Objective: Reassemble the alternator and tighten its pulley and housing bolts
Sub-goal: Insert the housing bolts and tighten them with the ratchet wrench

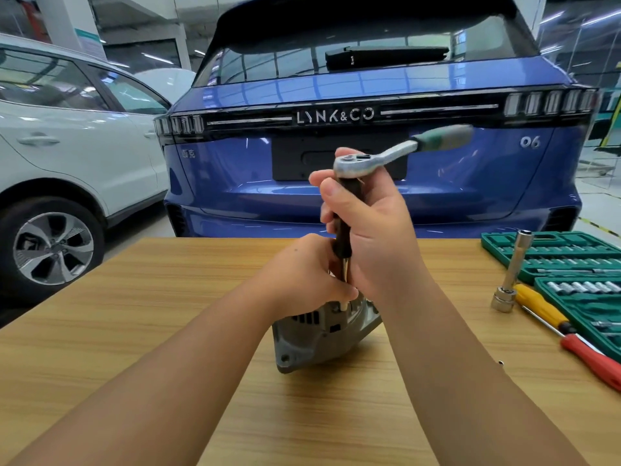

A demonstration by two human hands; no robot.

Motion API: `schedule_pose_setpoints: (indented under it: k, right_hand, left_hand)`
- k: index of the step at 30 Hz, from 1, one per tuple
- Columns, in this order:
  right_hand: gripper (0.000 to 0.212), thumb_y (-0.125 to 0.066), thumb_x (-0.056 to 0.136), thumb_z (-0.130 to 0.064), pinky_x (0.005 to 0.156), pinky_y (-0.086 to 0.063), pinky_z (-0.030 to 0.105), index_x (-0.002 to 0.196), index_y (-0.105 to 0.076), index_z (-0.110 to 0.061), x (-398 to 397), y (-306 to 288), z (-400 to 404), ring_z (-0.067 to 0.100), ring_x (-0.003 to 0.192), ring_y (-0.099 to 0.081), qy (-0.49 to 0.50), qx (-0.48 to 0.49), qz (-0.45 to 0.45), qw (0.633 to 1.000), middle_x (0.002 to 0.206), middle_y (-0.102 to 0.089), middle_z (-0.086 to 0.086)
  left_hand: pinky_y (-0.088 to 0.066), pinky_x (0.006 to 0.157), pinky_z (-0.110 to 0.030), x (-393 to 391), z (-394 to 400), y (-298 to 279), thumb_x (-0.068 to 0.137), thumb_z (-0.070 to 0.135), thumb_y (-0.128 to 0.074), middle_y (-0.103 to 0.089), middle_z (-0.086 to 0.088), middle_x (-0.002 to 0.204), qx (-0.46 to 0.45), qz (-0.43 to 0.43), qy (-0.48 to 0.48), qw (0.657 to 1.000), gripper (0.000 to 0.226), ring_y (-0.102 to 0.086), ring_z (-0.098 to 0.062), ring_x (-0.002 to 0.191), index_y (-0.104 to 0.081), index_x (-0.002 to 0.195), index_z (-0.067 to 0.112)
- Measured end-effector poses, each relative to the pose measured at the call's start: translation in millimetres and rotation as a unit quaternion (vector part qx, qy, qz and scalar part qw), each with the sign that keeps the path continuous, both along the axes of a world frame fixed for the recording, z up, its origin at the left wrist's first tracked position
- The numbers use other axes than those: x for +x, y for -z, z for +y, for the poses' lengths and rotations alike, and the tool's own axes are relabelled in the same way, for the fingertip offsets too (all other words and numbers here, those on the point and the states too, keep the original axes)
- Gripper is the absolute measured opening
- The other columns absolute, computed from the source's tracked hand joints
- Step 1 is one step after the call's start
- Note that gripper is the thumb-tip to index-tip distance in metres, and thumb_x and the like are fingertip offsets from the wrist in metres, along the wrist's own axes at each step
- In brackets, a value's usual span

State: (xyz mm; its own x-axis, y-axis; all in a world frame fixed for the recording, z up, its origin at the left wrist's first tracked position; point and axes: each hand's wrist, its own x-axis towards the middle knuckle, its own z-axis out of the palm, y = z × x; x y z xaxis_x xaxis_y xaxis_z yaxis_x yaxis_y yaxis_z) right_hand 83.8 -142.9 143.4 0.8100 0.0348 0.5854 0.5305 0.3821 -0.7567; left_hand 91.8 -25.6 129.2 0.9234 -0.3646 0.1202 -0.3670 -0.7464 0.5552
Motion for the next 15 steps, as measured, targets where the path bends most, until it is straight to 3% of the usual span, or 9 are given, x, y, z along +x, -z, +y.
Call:
schedule_pose_setpoints:
  k: [6,9,12,13,15]
  right_hand:
    - [0.04,-0.063,0.09,-0.018,0.071,-0.049,0.036,0.125,-0.059,-0.037,2.7,5.1,2.5,0.017,0.072,-0.056,0.041,0.009,-0.056,0.998,0.09,-0.068,0.004]
    - [0.041,-0.05,0.09,-0.017,0.068,-0.046,0.036,0.129,-0.056,-0.028,5.6,6.9,0.4,0.02,0.069,-0.055,-0.046,0.015,-0.069,0.996,0.088,-0.069,0.002]
    - [0.041,-0.034,0.091,-0.034,0.067,-0.038,0.036,0.125,-0.055,-0.025,7.4,0.0,0.4,0.023,0.065,-0.052,-0.118,0.028,-0.04,0.992,0.085,-0.07,0.004]
    - [0.042,-0.035,0.09,-0.043,0.065,-0.037,0.036,0.123,-0.055,-0.026,7.8,-1.9,0.4,0.022,0.063,-0.053,-0.133,0.035,-0.019,0.99,0.081,-0.07,0.002]
    - [0.045,-0.054,0.087,-0.05,0.061,-0.043,0.032,0.123,-0.056,-0.024,6.1,-2.2,1.7,0.017,0.062,-0.054,-0.129,0.065,0.019,0.989,0.078,-0.068,0.001]
  left_hand:
    - [-0.06,0.087,-0.042,-0.6,-0.5,0.2,0.086,0.024,-0.079,-0.076,0.009,0.089,-0.007,0.004,0.009,1.0,0.014,-0.071,-0.01,0.083,-0.072,0.098,0.028]
    - [-0.06,0.084,-0.041,-1.2,3.0,-0.2,0.081,0.021,-0.082,-0.076,0.01,0.084,-0.026,-0.001,0.007,1.0,0.015,-0.07,-0.007,0.078,-0.073,0.091,0.028]
    - [-0.06,0.082,-0.037,0.7,4.8,0.6,0.078,0.021,-0.084,-0.076,0.01,0.083,-0.035,0.0,-0.001,0.999,0.017,-0.071,-0.008,0.079,-0.073,0.088,0.031]
    - [-0.06,0.082,-0.039,1.0,4.6,1.0,0.078,0.021,-0.084,-0.076,0.009,0.083,-0.035,0.001,-0.001,0.999,0.017,-0.071,-0.009,0.079,-0.073,0.088,0.03]
    - [-0.06,0.086,-0.047,1.5,2.9,1.4,0.079,0.015,-0.083,-0.076,0.004,0.084,-0.045,0.004,0.005,0.999,0.015,-0.073,-0.016,0.082,-0.074,0.089,0.024]
